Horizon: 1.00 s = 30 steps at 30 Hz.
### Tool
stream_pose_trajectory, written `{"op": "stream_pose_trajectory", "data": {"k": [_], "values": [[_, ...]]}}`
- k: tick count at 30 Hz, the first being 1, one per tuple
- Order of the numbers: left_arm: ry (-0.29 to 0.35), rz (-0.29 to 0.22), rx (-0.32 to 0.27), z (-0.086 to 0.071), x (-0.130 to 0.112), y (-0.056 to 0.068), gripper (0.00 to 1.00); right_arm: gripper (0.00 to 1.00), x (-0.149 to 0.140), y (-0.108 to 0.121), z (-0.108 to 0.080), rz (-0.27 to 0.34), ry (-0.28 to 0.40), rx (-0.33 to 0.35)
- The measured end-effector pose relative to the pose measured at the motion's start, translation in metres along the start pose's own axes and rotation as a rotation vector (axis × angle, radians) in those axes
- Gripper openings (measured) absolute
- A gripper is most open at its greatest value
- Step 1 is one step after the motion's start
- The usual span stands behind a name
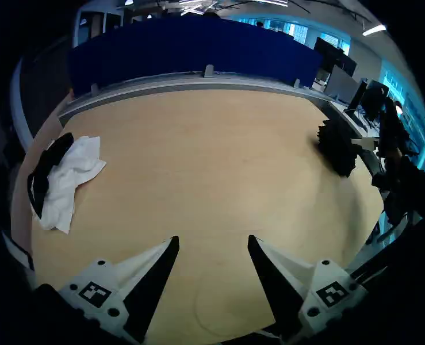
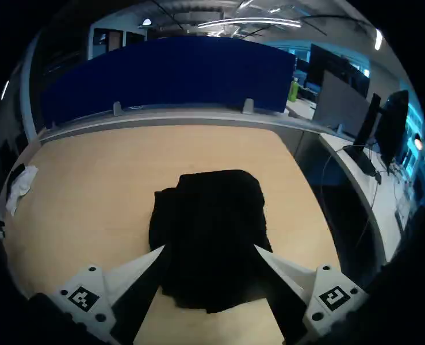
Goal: Fold towel
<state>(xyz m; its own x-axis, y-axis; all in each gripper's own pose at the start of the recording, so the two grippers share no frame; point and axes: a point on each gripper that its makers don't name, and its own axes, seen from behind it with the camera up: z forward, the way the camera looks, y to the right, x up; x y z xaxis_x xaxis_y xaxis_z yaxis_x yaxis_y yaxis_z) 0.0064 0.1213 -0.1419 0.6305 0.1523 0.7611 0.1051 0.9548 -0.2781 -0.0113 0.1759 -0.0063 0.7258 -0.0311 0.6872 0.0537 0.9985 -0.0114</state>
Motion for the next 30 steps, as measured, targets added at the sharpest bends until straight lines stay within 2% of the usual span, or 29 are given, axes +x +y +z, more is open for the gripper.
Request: {"op": "stream_pose_trajectory", "data": {"k": [18, 24, 30], "values": [[-0.002, -0.012, 0.010, -0.001, -0.005, -0.007, 0.88, 1.00, -0.028, -0.017, 0.019, -0.046, -0.055, 0.004], [-0.003, -0.012, 0.011, -0.002, -0.007, -0.008, 0.88, 1.00, -0.041, -0.017, 0.026, -0.052, -0.074, 0.006], [-0.005, -0.011, 0.011, -0.003, -0.008, -0.008, 0.88, 1.00, -0.042, -0.016, 0.028, -0.046, -0.070, 0.012]]}}
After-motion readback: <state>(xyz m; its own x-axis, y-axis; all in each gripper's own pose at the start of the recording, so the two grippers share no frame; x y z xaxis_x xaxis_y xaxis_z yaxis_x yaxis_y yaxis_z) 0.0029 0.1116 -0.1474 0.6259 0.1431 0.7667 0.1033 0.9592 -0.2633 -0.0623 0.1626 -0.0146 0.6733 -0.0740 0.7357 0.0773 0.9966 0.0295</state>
